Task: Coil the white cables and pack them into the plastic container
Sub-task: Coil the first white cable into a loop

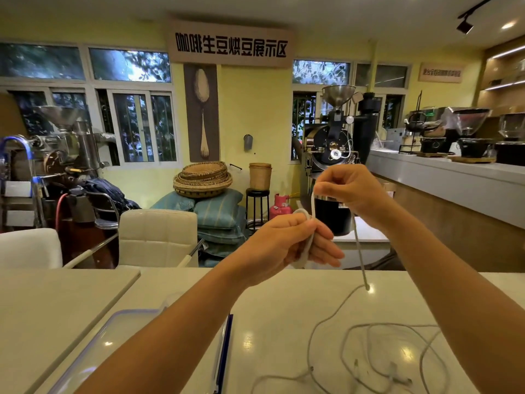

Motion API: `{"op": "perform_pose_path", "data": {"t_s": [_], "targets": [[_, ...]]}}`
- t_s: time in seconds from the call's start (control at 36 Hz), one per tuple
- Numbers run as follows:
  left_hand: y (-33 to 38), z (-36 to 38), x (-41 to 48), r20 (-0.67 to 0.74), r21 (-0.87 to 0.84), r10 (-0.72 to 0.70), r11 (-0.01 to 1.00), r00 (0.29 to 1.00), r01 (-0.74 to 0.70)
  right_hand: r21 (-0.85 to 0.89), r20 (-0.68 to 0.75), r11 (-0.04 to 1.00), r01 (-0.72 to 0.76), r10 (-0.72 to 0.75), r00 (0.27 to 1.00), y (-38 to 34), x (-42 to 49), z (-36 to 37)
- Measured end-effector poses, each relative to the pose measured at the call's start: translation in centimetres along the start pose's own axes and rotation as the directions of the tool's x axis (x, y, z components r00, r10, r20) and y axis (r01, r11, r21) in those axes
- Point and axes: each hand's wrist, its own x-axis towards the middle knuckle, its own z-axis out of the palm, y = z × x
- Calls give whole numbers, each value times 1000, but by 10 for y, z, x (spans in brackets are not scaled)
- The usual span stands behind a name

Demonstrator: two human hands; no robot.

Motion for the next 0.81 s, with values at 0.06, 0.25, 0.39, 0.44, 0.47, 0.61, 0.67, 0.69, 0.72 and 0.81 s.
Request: {"op": "perform_pose_path", "data": {"t_s": [0.06, 0.25, 0.39, 0.44, 0.47, 0.61, 0.67, 0.69, 0.72, 0.81], "targets": [[2, 3, 1, 16, -12, -16, 1000, 1000, 16, 103, -2, 994, -43, 44, 999, 6, 0, 6], [5, 8, 12, -81, -44, 72, 996, 994, -75, 557, 110, 789, -261, 241, 964, 34, -22, 59], [-3, -2, 28, -220, 16, 124, 992, 967, -124, 456, 192, 731, -507, 476, 858, 43, -48, 103], [-5, -12, 34, -278, 67, 143, 989, 950, -130, 335, 276, 758, -559, 489, 828, 45, -60, 109], [-7, -17, 35, -312, 96, 150, 987, 938, -126, 288, 314, 778, -559, 474, 822, 45, -66, 109], [-17, -36, 35, -402, 284, 174, 957, 899, -58, -130, 280, 890, -437, 456, 845, 30, -74, 85], [-22, -41, 33, -412, 366, 180, 930, 893, -19, -265, 261, 902, -340, 407, 876, 19, -72, 70], [-25, -42, 32, -414, 391, 180, 920, 892, -4, -322, 269, 901, -290, 381, 885, 13, -70, 64], [-27, -42, 30, -411, 401, 176, 916, 894, 4, -372, 278, 894, -249, 364, 889, 6, -68, 58], [-30, -36, 25, -383, 397, 151, 918, 912, 15, -470, 259, 872, -140, 287, 922, -10, -58, 40]]}}
